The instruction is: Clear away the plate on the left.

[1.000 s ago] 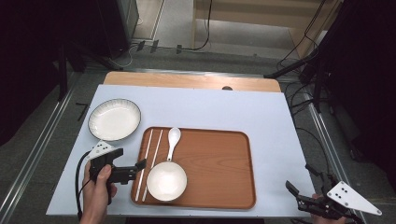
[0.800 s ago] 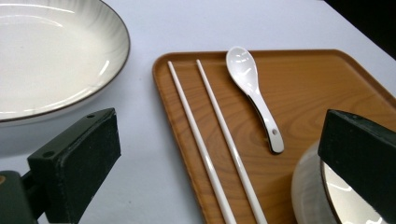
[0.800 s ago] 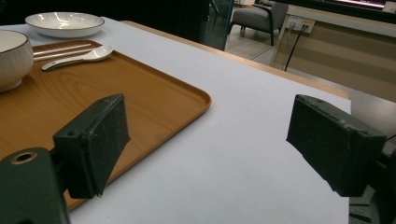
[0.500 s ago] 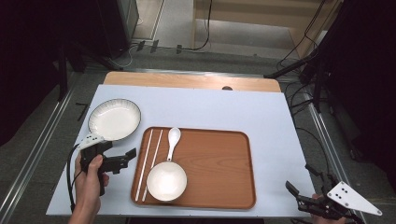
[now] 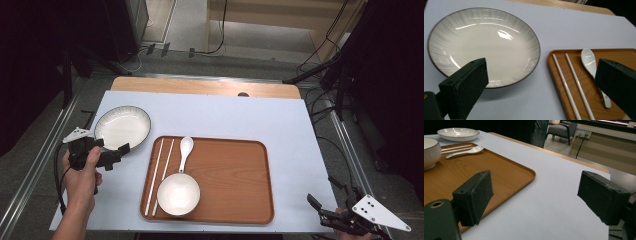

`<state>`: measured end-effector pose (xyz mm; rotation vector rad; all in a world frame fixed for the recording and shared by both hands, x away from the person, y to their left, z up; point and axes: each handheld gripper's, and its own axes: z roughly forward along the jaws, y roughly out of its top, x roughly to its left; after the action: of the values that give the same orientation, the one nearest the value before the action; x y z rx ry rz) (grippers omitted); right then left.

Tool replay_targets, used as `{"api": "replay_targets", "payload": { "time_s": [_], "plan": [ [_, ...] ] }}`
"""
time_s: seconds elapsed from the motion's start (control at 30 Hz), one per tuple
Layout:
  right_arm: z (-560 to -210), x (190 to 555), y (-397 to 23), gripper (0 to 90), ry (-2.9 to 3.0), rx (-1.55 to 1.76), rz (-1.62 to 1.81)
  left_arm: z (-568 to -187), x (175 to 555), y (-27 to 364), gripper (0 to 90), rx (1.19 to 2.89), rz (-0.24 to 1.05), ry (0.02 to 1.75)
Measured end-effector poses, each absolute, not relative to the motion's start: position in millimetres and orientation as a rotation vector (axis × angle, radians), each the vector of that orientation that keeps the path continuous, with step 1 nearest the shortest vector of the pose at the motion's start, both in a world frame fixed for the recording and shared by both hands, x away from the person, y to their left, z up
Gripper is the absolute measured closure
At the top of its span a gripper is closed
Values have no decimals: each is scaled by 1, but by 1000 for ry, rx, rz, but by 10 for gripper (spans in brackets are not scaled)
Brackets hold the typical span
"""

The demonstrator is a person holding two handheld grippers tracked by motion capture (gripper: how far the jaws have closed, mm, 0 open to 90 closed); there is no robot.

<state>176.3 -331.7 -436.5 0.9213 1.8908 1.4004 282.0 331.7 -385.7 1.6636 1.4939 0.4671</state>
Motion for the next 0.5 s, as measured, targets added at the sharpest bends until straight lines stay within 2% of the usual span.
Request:
{"api": "replay_targets", "payload": {
  "time_s": [0.33, 0.43, 0.5],
  "plan": [
    [-437, 176, -331, 132, 1892, 923, 1398, -388, 302, 366, 80, 1610, 436, 1583],
    [-437, 176, -332, 132, 1894, 931, 1397, -390, 307, 372, 133, 1606, 432, 1625],
    [-438, 176, -333, 132, 1893, 932, 1397, -392, 311, 378, 199, 1570, 400, 1654]
  ]
}}
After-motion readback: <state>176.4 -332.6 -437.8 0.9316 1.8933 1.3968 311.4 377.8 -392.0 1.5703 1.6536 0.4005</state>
